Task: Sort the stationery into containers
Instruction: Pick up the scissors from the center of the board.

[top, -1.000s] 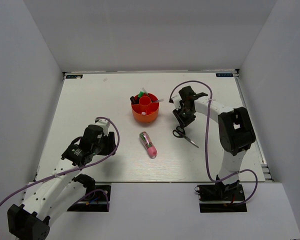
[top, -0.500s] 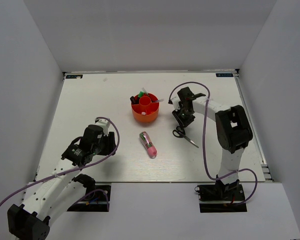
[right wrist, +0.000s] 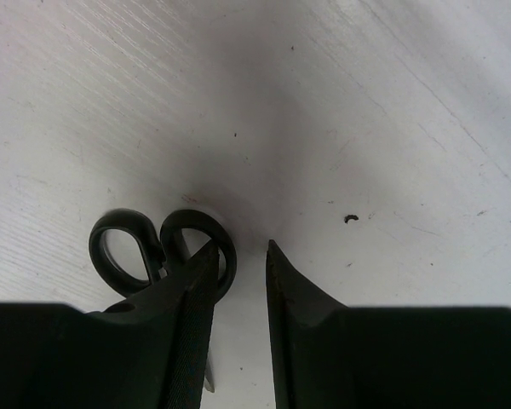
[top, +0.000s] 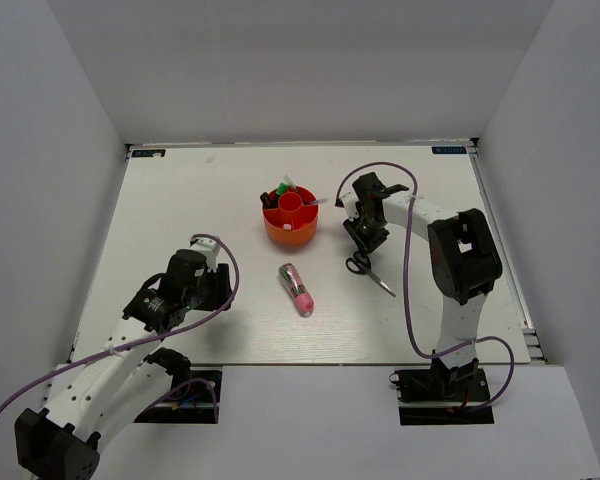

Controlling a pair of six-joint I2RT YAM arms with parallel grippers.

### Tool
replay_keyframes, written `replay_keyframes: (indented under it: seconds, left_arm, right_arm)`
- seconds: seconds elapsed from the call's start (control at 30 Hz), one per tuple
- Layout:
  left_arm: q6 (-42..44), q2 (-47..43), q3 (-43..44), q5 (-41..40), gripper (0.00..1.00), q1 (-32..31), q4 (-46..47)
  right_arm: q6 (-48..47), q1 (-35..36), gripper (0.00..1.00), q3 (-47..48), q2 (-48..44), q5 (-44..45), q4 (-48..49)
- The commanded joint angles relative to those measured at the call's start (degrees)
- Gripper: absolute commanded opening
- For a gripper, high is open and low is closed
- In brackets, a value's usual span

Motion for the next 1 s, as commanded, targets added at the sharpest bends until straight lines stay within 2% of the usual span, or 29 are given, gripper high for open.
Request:
replay_keyframes:
  seconds: [0.0, 0.27, 0.73, 0.97]
  left_arm:
    - [0.1, -0.7, 0.3, 0.5, 0.65, 0.2, 0.0]
    - [0.2, -0.9, 0.4, 0.4, 0.65, 0.1, 0.0]
    - [0.2, -1.3, 0.3, 0.4, 0.65, 0.2, -0.2]
    - [0.1, -1.3, 0.3, 0.4, 0.65, 0.2, 0.0]
  right_arm:
    - [-0.6, 0.0, 0.33, -1.4, 3.6, 2.0, -0.1]
    - [-0.6, 0.3, 0.30, -3.5, 4.1, 6.9, 0.9]
    - [0.3, 0.1, 0.24, -5.0, 5.3, 6.0, 0.8]
    - [0.5, 0.1, 0.15, -5.2, 5.4, 5.9, 1.3]
